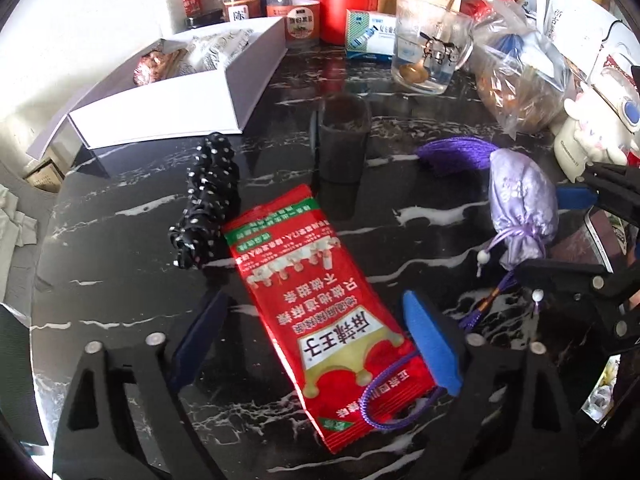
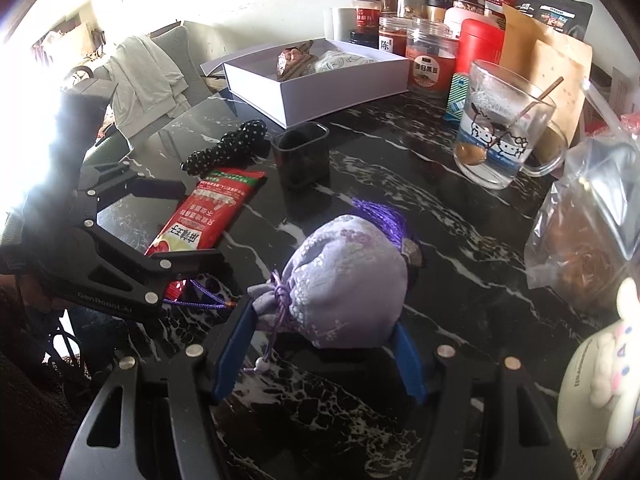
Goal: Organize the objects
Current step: 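Close left gripper on the red packet while right gripper grasps the lavender sachet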
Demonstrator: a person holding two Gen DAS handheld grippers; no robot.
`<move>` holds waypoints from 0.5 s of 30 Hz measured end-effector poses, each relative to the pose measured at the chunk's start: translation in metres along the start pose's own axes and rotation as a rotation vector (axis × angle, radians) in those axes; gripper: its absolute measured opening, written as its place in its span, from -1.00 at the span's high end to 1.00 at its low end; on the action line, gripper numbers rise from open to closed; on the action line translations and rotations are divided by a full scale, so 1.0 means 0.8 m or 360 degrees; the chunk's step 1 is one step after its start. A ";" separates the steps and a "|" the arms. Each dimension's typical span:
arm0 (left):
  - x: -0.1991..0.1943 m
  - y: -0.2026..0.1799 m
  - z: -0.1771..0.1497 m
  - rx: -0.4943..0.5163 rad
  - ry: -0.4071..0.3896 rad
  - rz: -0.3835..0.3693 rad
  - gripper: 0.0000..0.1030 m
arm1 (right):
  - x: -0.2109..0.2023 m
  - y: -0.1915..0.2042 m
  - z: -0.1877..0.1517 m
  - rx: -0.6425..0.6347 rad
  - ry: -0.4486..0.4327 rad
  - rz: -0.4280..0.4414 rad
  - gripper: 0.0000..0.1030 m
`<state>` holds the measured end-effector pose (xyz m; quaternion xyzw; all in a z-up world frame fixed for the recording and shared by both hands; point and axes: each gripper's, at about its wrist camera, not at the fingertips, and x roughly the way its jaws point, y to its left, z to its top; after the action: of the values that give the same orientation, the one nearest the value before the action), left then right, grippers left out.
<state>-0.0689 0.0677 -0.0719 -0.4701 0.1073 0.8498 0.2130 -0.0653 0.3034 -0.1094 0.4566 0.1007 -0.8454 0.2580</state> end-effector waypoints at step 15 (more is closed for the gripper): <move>-0.030 0.027 -0.022 0.0004 0.0065 -0.0151 -0.10 | 0.008 0.015 -0.003 -0.0051 0.0018 0.0068 -0.29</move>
<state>-0.0548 0.0353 -0.0615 -0.4917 0.0903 0.8287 0.2516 -0.0603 0.2921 -0.1149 0.4592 0.1058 -0.8355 0.2827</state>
